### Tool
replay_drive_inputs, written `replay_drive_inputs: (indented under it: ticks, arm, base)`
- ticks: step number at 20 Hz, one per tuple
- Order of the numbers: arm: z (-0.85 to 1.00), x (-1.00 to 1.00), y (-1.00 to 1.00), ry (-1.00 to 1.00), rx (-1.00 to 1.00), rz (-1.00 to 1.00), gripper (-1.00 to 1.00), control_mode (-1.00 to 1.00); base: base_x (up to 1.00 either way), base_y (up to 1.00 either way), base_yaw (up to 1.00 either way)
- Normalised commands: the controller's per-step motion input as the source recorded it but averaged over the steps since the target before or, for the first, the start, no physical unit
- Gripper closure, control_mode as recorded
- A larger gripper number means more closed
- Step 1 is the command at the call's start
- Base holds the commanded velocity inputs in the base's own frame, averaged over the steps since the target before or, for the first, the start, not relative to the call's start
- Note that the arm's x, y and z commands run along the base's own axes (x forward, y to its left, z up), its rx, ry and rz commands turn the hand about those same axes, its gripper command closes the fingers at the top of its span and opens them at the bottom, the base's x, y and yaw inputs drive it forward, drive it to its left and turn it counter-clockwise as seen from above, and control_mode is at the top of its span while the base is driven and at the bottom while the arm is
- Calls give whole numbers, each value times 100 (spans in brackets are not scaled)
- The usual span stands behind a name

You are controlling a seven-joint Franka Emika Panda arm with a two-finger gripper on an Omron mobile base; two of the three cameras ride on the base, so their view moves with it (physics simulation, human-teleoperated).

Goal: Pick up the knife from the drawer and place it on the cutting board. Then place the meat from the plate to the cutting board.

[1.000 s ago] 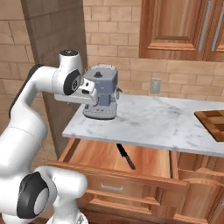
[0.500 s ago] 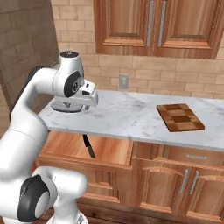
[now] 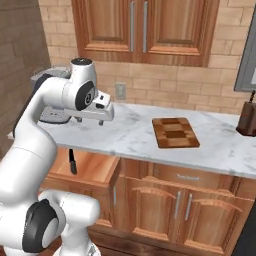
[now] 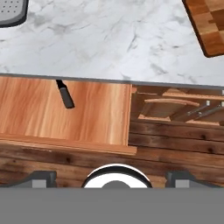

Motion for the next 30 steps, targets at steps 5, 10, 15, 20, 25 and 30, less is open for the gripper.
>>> replay_drive_inputs:
  ticks: [5, 10, 15, 20, 25, 30]
  arm:
    - [0, 0, 0, 0, 0, 0, -100, 100]
    - [0, 0, 0, 0, 0, 0, -100, 100]
    - [0, 0, 0, 0, 0, 0, -100, 100]
    - [0, 0, 0, 0, 0, 0, -100, 100]
    - [0, 0, 0, 0, 0, 0, -100, 100]
    - [0, 0, 0, 0, 0, 0, -100, 100]
  base:
    - [13, -68, 24]
    - [16, -58, 29]
    - [31, -41, 34]
    - [36, -43, 37]
    - [26, -50, 39]
    - [0, -49, 42]
